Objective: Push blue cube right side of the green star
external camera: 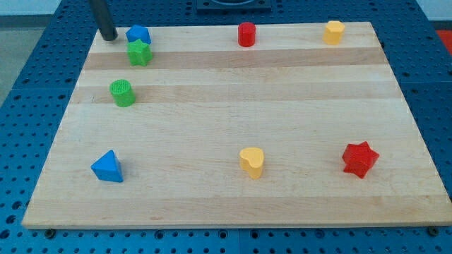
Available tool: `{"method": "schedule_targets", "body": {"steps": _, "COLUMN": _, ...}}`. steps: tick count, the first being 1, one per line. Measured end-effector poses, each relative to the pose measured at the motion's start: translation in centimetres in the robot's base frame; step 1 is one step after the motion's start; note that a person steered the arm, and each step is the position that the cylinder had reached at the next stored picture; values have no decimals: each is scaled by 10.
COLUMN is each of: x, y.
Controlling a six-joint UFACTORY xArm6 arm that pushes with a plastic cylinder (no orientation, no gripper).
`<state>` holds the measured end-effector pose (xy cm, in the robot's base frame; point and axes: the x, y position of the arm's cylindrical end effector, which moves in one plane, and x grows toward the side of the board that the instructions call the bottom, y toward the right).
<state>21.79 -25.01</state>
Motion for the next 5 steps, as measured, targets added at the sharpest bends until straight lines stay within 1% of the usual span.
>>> {"method": "schedule_targets", "body": {"steps": 3, "x": 0, "y": 107}}
{"method": "schedule_targets", "body": {"steps": 4, "x": 10, "y": 142}}
{"method": "schedule_targets", "body": {"steps": 5, "x": 32, "y": 148}}
